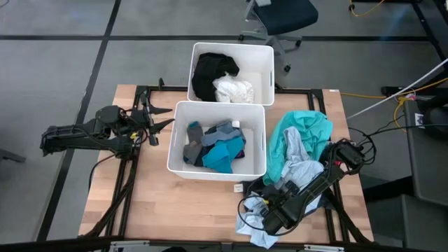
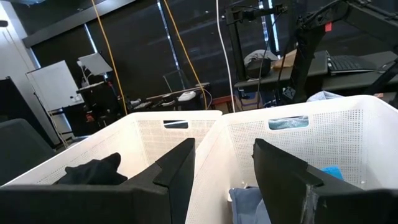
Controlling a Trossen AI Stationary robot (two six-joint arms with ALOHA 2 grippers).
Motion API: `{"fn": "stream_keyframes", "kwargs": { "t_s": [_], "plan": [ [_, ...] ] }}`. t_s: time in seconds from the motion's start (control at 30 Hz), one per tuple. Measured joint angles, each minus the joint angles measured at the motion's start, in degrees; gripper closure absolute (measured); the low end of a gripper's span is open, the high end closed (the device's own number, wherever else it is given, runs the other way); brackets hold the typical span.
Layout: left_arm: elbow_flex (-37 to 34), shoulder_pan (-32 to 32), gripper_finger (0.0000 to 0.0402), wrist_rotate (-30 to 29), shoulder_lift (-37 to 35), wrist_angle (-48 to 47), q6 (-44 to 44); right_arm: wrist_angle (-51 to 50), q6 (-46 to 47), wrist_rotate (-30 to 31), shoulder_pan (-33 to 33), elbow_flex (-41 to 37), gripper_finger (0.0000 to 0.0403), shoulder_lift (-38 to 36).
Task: Sort clothes
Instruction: Put the white patterned shirt into the bottom white bin
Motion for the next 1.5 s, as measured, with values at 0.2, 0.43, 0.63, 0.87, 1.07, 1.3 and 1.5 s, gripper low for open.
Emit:
{"fn": "stream_keyframes", "kwargs": {
  "t_s": [0.2,0.43,0.63,0.87,1.07,1.3,1.5],
  "plan": [
    [0.00,0.00,0.0251,0.00,0.00,0.00,0.00,-3.36,-0.06,-0.03,0.04,2.66,0.0368,0.37],
    [0.01,0.00,0.0251,0.01,0.00,0.19,0.00,-19.77,0.10,5.00,0.04,15.23,0.0378,-0.65],
    [0.01,0.00,0.0251,0.02,0.00,-0.09,0.00,-27.32,-2.02,6.82,0.04,27.32,0.0384,-1.38],
    [0.00,0.01,0.0251,0.01,0.00,-0.01,0.17,-27.29,-5.24,16.19,-0.46,37.15,0.0375,-2.41],
    [0.00,0.02,0.0251,0.01,0.00,-0.02,0.17,-27.25,-10.46,21.13,-0.39,47.36,0.0376,-2.47],
    [0.02,0.02,0.0251,0.02,0.00,-0.04,0.17,-26.31,-20.01,31.13,-0.39,58.93,0.0376,-3.09],
    [0.01,0.00,0.0251,0.02,0.00,-0.06,0.18,-22.83,-28.05,40.32,-1.30,57.54,0.0374,-8.61]
  ]
}}
